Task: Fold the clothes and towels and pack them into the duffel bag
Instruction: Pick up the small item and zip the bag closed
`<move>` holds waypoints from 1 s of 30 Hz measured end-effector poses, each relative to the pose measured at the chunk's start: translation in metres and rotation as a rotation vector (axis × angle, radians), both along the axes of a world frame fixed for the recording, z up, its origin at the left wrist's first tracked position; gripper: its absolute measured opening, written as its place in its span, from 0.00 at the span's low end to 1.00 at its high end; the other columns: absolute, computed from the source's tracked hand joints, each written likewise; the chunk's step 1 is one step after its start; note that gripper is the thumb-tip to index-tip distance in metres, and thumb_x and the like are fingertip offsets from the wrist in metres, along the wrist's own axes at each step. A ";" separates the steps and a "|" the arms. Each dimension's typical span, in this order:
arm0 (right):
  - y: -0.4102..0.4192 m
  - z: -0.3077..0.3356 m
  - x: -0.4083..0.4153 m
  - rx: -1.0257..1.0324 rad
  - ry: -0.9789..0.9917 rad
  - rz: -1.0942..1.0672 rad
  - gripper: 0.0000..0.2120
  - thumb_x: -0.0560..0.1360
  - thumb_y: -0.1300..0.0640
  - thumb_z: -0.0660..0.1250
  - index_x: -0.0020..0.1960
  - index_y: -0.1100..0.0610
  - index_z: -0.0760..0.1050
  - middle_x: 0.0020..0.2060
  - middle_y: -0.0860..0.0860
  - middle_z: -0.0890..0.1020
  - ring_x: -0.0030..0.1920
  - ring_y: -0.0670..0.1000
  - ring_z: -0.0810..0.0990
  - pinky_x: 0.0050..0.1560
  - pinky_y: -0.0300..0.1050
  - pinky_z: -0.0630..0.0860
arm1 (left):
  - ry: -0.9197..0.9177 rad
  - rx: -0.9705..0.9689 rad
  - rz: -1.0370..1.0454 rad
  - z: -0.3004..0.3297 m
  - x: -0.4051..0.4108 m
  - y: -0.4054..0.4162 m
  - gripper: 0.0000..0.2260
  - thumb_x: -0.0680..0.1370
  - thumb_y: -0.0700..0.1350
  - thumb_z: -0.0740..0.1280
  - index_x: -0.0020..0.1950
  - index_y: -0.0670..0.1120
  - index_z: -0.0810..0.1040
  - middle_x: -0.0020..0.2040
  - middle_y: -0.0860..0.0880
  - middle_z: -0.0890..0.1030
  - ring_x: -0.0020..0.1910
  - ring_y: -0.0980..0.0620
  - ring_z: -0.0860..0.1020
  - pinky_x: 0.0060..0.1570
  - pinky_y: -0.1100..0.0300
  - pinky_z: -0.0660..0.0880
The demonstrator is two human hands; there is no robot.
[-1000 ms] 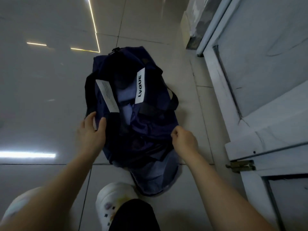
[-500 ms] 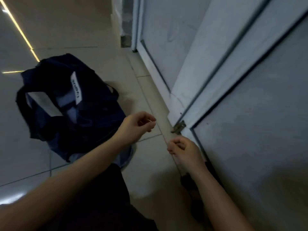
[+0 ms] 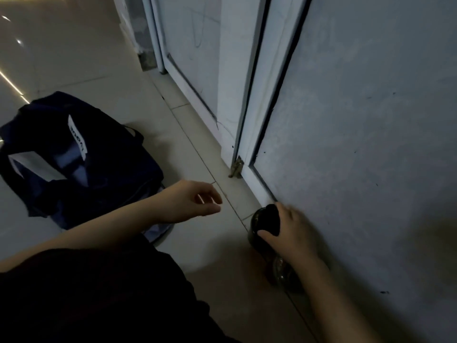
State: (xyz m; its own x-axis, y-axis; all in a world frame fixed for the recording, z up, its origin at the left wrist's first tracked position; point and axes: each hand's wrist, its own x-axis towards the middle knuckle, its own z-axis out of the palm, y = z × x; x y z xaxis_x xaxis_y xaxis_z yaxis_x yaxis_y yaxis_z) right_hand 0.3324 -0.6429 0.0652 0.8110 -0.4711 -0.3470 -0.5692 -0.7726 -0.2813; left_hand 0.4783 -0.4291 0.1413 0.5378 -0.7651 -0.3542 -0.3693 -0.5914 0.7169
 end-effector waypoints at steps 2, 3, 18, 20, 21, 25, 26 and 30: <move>0.007 -0.011 0.017 -0.003 0.063 0.000 0.44 0.70 0.37 0.69 0.76 0.48 0.50 0.73 0.57 0.59 0.70 0.60 0.63 0.63 0.55 0.71 | 0.015 0.008 -0.013 0.002 0.000 0.005 0.08 0.76 0.53 0.68 0.55 0.56 0.77 0.48 0.57 0.80 0.45 0.61 0.80 0.51 0.60 0.78; 0.011 -0.017 0.024 -0.003 0.101 -0.010 0.45 0.69 0.37 0.70 0.76 0.48 0.48 0.73 0.58 0.57 0.70 0.61 0.61 0.62 0.57 0.71 | 0.014 0.009 -0.013 0.003 0.000 0.008 0.09 0.76 0.53 0.68 0.55 0.56 0.77 0.49 0.58 0.80 0.45 0.61 0.80 0.51 0.61 0.78; 0.037 -0.023 0.069 0.379 -0.231 -0.232 0.45 0.63 0.50 0.79 0.73 0.47 0.58 0.70 0.53 0.64 0.66 0.57 0.68 0.56 0.54 0.77 | 0.071 -0.203 0.267 -0.031 0.016 0.039 0.18 0.72 0.54 0.72 0.60 0.59 0.73 0.56 0.57 0.76 0.55 0.62 0.75 0.52 0.67 0.74; 0.051 0.002 0.081 0.643 -0.388 -0.252 0.41 0.64 0.54 0.79 0.71 0.46 0.62 0.66 0.50 0.67 0.62 0.53 0.70 0.46 0.45 0.78 | 0.321 -0.439 0.581 -0.032 0.025 0.046 0.16 0.70 0.55 0.71 0.57 0.59 0.74 0.55 0.54 0.77 0.56 0.57 0.76 0.52 0.63 0.74; 0.058 0.014 0.087 0.731 -0.442 -0.228 0.39 0.64 0.55 0.79 0.69 0.45 0.63 0.64 0.49 0.67 0.61 0.52 0.71 0.43 0.42 0.77 | 0.416 -0.518 0.739 -0.034 0.029 0.050 0.15 0.71 0.56 0.69 0.56 0.58 0.75 0.55 0.53 0.77 0.56 0.55 0.76 0.53 0.60 0.73; 0.085 0.058 0.105 0.918 -0.521 -0.053 0.37 0.61 0.51 0.79 0.64 0.39 0.65 0.61 0.43 0.70 0.59 0.49 0.73 0.44 0.43 0.81 | 0.629 -0.567 0.884 -0.044 0.029 0.061 0.23 0.67 0.63 0.73 0.57 0.53 0.79 0.56 0.48 0.81 0.56 0.48 0.79 0.56 0.51 0.74; 0.091 0.065 0.109 0.937 -0.523 -0.023 0.36 0.59 0.49 0.78 0.63 0.38 0.66 0.60 0.42 0.70 0.59 0.48 0.74 0.48 0.45 0.81 | 0.669 -0.609 0.893 -0.046 0.028 0.063 0.24 0.66 0.62 0.74 0.57 0.51 0.80 0.55 0.47 0.82 0.55 0.47 0.80 0.55 0.51 0.76; 0.109 0.077 0.124 0.872 -0.492 0.151 0.37 0.53 0.40 0.76 0.58 0.36 0.64 0.59 0.43 0.72 0.57 0.45 0.75 0.50 0.45 0.81 | 0.792 -0.870 1.105 -0.052 0.026 0.073 0.20 0.68 0.50 0.71 0.58 0.45 0.78 0.51 0.44 0.83 0.46 0.47 0.83 0.43 0.54 0.79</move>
State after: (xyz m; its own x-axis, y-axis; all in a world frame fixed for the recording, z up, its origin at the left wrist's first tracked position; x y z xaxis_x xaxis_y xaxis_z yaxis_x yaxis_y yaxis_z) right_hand 0.4562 -0.5339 0.1425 0.9868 -0.0935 -0.1321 -0.1511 -0.2403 -0.9589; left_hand 0.5046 -0.3557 0.0893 0.8369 -0.2544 -0.4847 0.5472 0.3638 0.7538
